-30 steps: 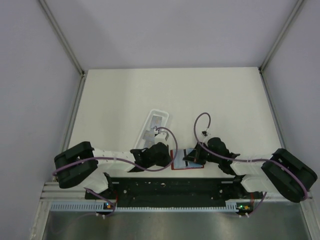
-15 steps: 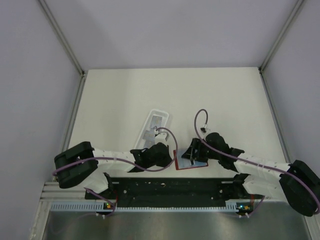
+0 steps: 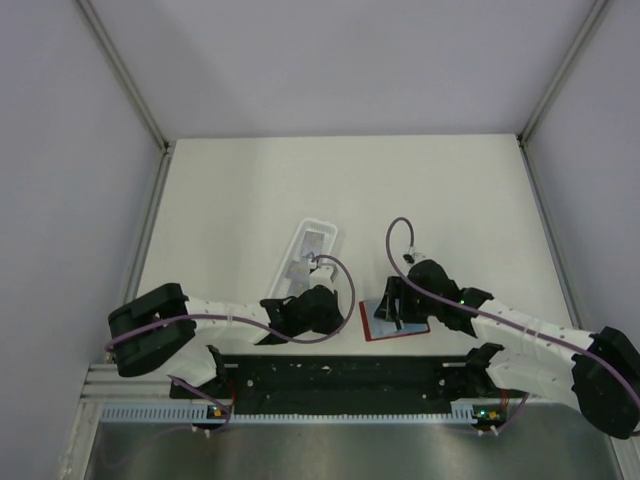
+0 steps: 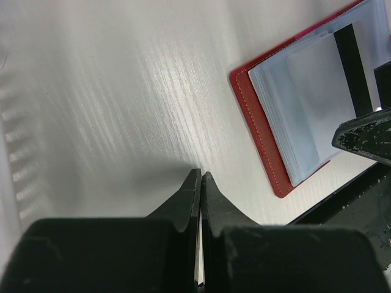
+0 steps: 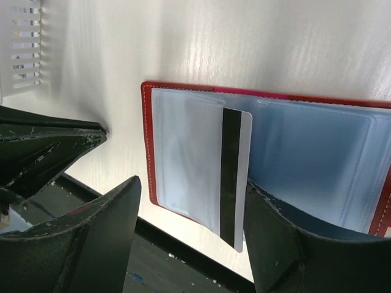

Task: Put the credit cards into the card holder
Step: Insert the credit card into the card slot.

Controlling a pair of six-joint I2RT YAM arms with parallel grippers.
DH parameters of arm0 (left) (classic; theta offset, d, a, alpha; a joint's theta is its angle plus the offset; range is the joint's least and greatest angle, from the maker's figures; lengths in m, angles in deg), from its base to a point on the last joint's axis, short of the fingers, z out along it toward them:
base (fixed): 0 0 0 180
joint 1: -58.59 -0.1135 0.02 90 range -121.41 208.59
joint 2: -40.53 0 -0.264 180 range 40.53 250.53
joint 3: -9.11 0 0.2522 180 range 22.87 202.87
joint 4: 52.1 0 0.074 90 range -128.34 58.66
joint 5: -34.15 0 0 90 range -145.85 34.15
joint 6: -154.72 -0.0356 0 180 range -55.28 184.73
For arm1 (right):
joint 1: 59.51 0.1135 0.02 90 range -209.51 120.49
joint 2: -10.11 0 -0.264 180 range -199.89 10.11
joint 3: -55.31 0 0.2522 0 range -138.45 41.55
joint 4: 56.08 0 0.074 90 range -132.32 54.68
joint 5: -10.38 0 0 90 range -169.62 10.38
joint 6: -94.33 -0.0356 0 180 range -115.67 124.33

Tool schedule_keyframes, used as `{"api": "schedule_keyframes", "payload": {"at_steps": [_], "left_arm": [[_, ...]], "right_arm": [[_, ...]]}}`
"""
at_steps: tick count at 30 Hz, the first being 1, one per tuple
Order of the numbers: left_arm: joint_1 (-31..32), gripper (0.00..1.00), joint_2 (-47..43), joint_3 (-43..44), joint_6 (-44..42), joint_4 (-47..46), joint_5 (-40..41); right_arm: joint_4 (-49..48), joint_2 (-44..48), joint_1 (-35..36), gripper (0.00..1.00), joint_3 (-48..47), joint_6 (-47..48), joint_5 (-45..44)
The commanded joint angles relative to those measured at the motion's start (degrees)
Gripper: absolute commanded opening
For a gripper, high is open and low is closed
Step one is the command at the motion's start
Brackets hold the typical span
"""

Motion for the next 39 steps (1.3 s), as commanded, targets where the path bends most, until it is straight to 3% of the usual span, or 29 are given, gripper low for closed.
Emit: {"api": "schedule_keyframes", "payload": {"at_steps": [1, 14, 16, 19, 20, 39], "left_arm": [[0.3, 0.0, 0.2, -0.3, 0.0, 1.3, -0.4], [0.3, 0.0, 0.6, 0.6, -0.3, 1.6, -0.5], [0.3, 0.0, 0.7, 0.7, -0.3, 1.6, -0.6], [0.3, 0.0, 1.3, 1.6, -0.7, 1.7, -1.1], [0.3, 0.0, 1.6, 2.0, -1.0, 1.8, -1.0], [0.3, 0.0, 6.7, 5.7, -1.8, -0.2, -3.5]], "right_arm": [[6.4, 1.2, 0.6, 0.65, -4.7, 3.7, -3.7], [19.0, 3.5, 0.6, 0.61, -11.1, 6.5, -13.9], [19.4, 2.9, 0.6, 0.48, -11.4, 6.4, -16.1], [19.4, 0.8, 0.6, 0.08, -11.9, 6.5, -17.2], [19.4, 0.0, 0.6, 0.0, -12.0, 6.7, -17.6], [11.2, -8.1, 0.6, 0.0, -8.9, 8.1, -14.8]]}}
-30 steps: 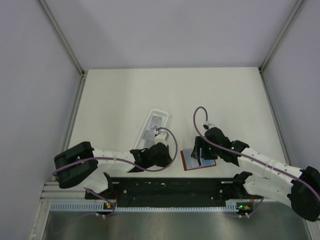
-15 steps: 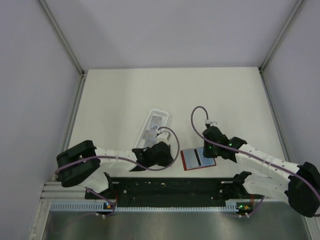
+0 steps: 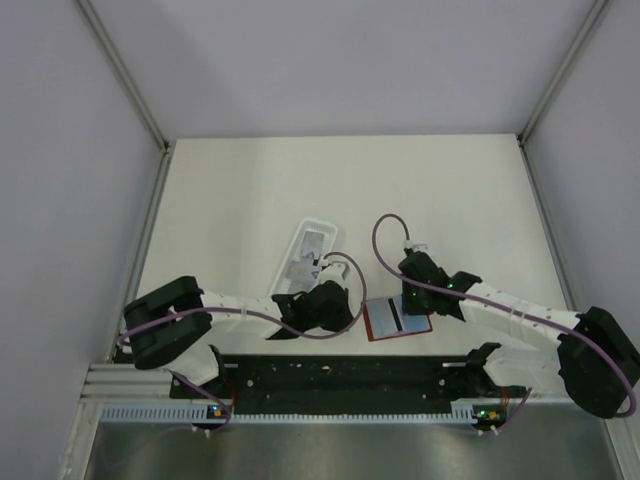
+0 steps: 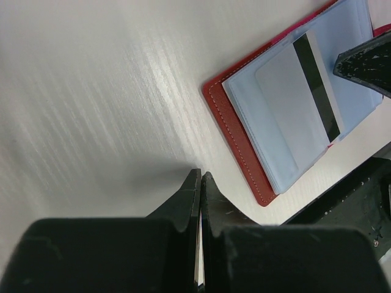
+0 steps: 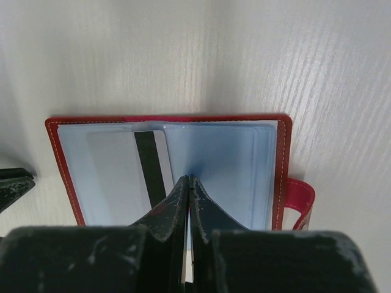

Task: Put the credit cards into the card holder
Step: Insert the credit card into the card slot.

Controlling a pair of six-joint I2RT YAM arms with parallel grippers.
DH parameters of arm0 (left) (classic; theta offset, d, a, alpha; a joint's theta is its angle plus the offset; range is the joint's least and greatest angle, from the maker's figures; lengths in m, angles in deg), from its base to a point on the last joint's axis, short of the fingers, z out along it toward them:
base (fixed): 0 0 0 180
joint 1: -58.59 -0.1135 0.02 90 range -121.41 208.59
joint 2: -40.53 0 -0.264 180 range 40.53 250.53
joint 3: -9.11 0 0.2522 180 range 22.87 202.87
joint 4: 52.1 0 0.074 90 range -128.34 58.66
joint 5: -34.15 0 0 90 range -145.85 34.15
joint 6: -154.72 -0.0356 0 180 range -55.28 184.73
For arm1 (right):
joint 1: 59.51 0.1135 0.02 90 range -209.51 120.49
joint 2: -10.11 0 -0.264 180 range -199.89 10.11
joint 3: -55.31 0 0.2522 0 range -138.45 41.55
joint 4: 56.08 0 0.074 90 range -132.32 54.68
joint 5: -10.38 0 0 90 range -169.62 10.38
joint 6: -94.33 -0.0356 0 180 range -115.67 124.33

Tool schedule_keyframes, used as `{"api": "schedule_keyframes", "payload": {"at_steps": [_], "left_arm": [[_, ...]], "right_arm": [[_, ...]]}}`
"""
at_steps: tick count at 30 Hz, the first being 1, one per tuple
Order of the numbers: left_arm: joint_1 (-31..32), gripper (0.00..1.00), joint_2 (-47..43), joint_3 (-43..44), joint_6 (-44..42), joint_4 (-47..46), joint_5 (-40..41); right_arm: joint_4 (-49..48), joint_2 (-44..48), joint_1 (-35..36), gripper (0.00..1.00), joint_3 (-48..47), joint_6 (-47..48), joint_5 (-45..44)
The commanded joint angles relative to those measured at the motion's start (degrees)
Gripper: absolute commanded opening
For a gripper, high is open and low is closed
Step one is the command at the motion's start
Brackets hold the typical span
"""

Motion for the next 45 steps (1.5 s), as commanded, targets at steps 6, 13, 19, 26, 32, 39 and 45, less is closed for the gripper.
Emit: {"api": "schedule_keyframes", "payload": {"at_steps": [6, 13, 19, 26, 32, 39, 45], "left_arm": [[0.4, 0.0, 3.2, 1.6, -1.0, -0.8, -1.8], [0.4, 0.0, 3.9, 1.8, -0.8, -1.4, -2.4], [0.4, 0.0, 3.9, 1.4, -0.7, -1.4, -2.3], [0.4, 0.0, 3.9, 1.4, -0.4, -1.7, -2.4], [0.4, 0.0, 3.7, 1.1, -0.3, -1.7, -2.3], [0.4, 0.0, 2.4, 0.6, -0.1, -1.2, -1.7], [0.4, 0.0, 1.2, 0.3, -0.3, -0.4, -1.1]], "right_arm": [[-5.4, -1.4, 0.6, 0.0, 1.3, 0.7, 4.0], [-8.0, -2.1, 0.6, 0.0, 2.8, 0.0, 7.4], [-10.0, -2.1, 0.6, 0.0, 3.5, -0.8, 10.7], [-11.8, -1.6, 0.6, 0.0, 4.2, -1.6, 14.5], [-12.1, 0.2, 0.6, 0.0, 4.4, -1.8, 15.8], [-1.7, 6.2, 0.6, 0.27, -1.8, 1.0, 5.3], [13.6, 7.6, 0.6, 0.49, -10.3, 0.5, -7.9]]}}
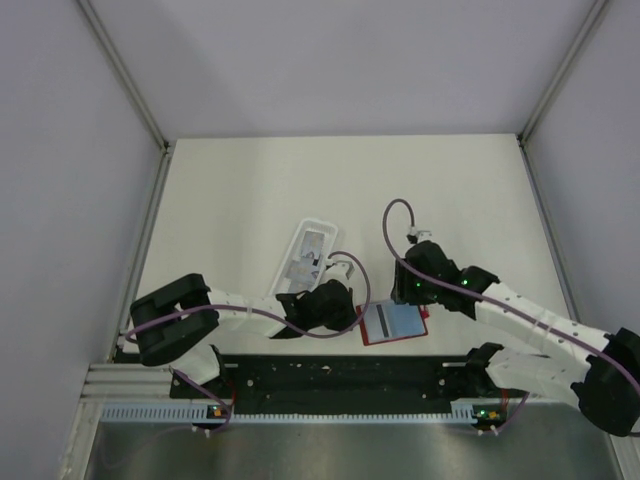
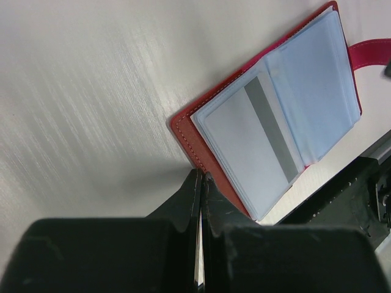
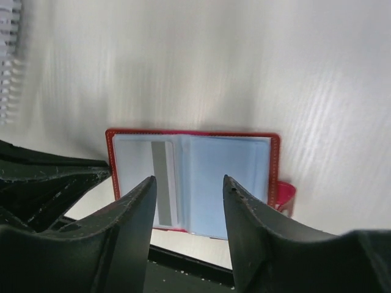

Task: Put the credit cards into the card holder
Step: Insert the credit card into the card slot.

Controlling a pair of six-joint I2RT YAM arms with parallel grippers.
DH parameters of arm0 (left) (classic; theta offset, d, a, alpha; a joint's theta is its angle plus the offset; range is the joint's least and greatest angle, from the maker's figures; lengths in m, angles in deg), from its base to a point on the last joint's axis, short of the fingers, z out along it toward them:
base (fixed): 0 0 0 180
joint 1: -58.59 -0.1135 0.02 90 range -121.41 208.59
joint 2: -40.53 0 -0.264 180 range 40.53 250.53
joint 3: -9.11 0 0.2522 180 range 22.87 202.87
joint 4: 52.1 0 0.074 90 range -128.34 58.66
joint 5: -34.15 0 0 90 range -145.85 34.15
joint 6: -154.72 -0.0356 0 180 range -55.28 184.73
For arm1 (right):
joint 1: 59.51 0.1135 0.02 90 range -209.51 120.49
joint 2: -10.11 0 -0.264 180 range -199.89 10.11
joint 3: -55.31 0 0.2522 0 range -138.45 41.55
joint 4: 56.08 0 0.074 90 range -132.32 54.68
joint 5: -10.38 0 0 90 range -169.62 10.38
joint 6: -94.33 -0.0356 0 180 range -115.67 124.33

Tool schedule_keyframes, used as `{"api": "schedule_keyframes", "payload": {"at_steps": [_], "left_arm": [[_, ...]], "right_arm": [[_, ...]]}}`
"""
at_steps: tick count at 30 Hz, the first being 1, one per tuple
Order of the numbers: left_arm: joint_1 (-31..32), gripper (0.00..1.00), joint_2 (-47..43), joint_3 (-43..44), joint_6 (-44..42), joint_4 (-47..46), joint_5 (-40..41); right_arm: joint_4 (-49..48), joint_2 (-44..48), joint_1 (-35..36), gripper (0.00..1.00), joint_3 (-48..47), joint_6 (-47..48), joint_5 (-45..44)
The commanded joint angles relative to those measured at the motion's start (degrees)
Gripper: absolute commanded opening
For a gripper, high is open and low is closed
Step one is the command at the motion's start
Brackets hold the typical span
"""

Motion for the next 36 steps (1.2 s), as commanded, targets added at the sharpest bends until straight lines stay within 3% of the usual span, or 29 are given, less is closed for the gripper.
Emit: {"api": "schedule_keyframes", "payload": {"at_steps": [1, 5, 11, 22, 36], "left_arm": [[0.3, 0.0, -1.4, -0.9, -0.6, 2.5, 1.0], [0.4, 0.0, -1.4, -0.7, -0.7, 2.7, 1.0], [0.3, 0.0, -1.6, -0.6, -0.9, 3.0, 1.1], [0.3, 0.0, -1.8, -0.8, -0.8, 3.1, 1.2], [0.3, 0.0, -2.0, -1.5, -0.5, 2.7, 1.4]], "right_arm": [[14.2, 1.0, 0.4, 0.51, -7.1, -0.7, -13.2], [22.3, -4.1, 0.4, 0.58, -10.6, -3.7, -17.6], [24.0, -9.0, 0.4, 0.57, -9.9, -6.3, -17.1], [23.9, -12.7, 0.4, 0.29, -9.6, -6.6, -17.1], [22.2, -15.2, 0.4, 0.22, -8.8, -6.6, -16.5]]}}
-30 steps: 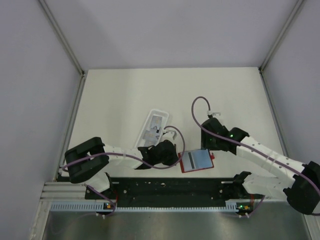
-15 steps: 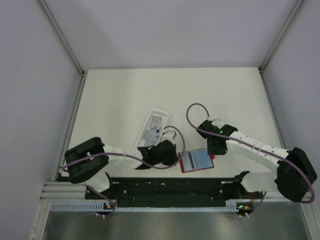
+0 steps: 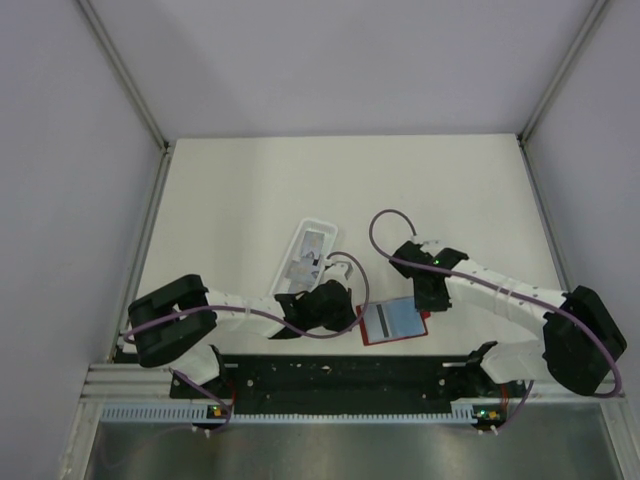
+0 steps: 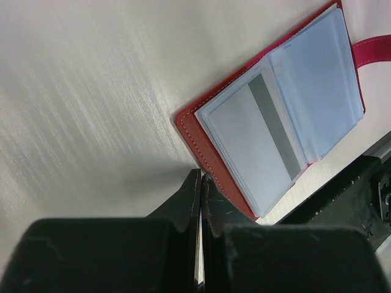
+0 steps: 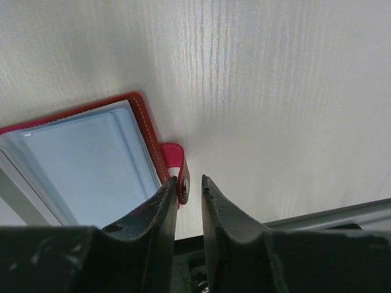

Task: Put the credit cards into the card holder
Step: Close the card holder at the center of the board.

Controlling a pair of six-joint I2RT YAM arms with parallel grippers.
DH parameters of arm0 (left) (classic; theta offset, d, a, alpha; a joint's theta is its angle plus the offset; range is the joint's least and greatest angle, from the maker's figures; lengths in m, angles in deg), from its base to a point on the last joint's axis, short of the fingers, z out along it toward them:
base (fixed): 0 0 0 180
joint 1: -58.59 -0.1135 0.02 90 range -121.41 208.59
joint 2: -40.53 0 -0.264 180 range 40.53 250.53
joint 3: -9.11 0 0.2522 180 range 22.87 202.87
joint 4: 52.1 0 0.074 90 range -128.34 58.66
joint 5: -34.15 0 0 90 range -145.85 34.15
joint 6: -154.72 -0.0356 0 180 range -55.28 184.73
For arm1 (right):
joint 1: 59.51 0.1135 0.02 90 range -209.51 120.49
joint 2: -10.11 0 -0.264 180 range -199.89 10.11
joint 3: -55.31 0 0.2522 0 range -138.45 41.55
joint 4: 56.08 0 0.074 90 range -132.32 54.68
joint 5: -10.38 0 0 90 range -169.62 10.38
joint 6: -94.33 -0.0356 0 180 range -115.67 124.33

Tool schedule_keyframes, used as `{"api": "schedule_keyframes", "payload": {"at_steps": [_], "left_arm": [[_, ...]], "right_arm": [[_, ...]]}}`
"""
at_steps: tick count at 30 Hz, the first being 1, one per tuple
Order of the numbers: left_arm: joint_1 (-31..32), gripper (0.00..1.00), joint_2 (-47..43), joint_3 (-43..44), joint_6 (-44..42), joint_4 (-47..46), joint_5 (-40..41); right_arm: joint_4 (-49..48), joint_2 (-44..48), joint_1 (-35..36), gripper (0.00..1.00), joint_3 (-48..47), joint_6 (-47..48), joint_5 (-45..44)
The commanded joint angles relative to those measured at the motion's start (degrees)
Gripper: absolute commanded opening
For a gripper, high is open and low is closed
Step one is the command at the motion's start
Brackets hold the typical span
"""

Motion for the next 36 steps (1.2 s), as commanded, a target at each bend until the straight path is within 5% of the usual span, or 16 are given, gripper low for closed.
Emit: {"api": "schedule_keyframes", "payload": {"at_steps": [1, 9, 15, 24, 36], "left_arm": [[0.3, 0.0, -1.6, -1.5, -0.5, 1.8, 1.1], [0.3, 0.0, -1.9, -1.9, -0.3, 1.7, 1.4], [0.3, 0.0, -1.6, -1.8, -0.3, 1.4, 1.2], [0.3, 0.0, -0.7, -2.0, 0.3, 0.6, 0.7], [0.3, 0.0, -5.4, -6.5, 3.2, 2.1, 3.5]], "right_arm": [[-1.1, -0.7, 0.4, 0.21, 0.4, -0.5, -0.5], [-2.1, -0.3, 0.4, 0.0, 0.5, -0.2, -0.2], [-2.8, 8.4, 0.4, 0.0, -0.4, 2.5, 1.8], [-19.6, 19.0, 0.4, 0.0, 3.4, 5.5, 28.1], [-46.8, 15.2, 0.8, 0.0, 14.5, -2.8, 52.9]]}}
